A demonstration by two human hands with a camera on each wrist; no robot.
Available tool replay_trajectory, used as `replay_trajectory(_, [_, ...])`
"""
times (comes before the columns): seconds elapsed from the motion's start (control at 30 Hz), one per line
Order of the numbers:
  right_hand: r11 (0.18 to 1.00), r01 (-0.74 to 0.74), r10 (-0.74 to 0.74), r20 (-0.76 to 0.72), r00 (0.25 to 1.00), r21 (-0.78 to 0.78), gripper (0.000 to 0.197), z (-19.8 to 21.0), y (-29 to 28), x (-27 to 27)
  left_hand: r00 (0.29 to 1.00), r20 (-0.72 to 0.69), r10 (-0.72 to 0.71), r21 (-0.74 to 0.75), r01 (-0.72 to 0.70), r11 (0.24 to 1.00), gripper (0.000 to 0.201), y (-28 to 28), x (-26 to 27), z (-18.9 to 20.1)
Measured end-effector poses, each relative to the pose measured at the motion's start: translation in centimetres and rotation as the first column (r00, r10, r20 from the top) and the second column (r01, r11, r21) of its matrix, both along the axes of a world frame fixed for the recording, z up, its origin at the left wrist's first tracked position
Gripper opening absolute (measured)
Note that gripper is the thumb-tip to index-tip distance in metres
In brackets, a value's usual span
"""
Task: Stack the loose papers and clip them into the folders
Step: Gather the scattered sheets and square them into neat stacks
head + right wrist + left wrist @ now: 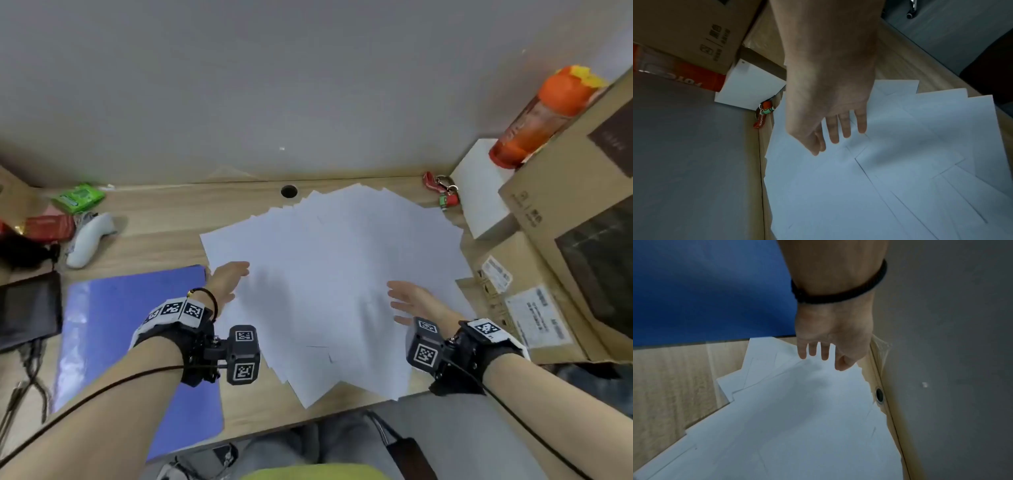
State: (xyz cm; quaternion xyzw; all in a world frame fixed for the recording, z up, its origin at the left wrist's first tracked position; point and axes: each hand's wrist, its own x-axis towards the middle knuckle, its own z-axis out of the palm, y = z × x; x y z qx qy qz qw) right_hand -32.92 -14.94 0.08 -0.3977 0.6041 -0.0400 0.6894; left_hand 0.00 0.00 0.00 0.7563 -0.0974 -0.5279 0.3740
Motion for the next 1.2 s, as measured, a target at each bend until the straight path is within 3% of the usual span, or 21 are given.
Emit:
replay_trajectory(0.27, [1.000,0.009,-0.009,-0.009,1.000,0.012,0.036,-2.8,-3.9,1.8,0.998,0.058,0.027,0.127,-0.034,0.991,0.043,-0.6,0.2,-2.6])
replay_trajectory(0.4, [0.993,-0.109,0.107,-0.060,0.992,-0.033,0.035,-3.6,-5.0,4.3,0.990,-0.080,0.117,0.134,-0.106,0.985,0.035,0.5,0.2,-2.9])
replay_trajectory(0.5, [0.977,-0.203,0.192,-0.135,0.972,-0.071,0.041,-3.9,-5.8,6.1,0.982,-0.188,0.008,0.166,0.024,0.986,0.037,0.6,0.5,-2.1])
replay_trajectory(0.63, [0.963,-0.249,0.228,-0.182,0.956,-0.103,0.043,-4.3,-6.5,7.0,0.976,-0.199,-0.088,0.230,0.134,0.964,0.036,-0.7,2.1,-0.6])
replay_trajectory(0.73, [0.958,-0.276,0.263,-0.155,0.952,-0.071,0.025,-4.2,-6.2,6.5,0.986,-0.132,-0.105,0.212,0.132,0.968,0.030,-2.3,2.3,-0.5])
replay_trajectory(0.83, [0.953,-0.299,0.293,-0.110,0.950,-0.049,0.026,-3.7,-6.1,5.4,0.977,0.118,-0.177,0.126,0.162,0.979,0.033,-4.1,2.0,-1.7])
replay_trajectory(0.93, [0.953,-0.301,0.295,-0.120,0.948,-0.035,0.019,-3.1,-6.4,3.8,0.850,0.355,-0.390,0.168,0.352,0.921,0.050,-5.4,1.9,-3.5])
replay_trajectory(1.03, [0.960,-0.278,0.281,-0.125,0.952,0.039,0.013,-3.0,-6.5,1.9,0.649,0.418,-0.636,0.355,0.528,0.772,0.084,-5.8,2.0,-5.5])
replay_trajectory(1.1, [0.956,-0.285,0.293,-0.130,0.947,0.077,0.012,-2.9,-6.3,1.1,0.541,0.430,-0.723,0.456,0.560,0.691,0.099,-5.8,1.7,-6.1])
replay_trajectory(1.2, [0.951,-0.282,0.294,-0.096,0.951,0.124,0.013,-3.0,-5.8,0.7,0.451,0.477,-0.754,0.520,0.547,0.656,0.098,-5.6,0.8,-6.1])
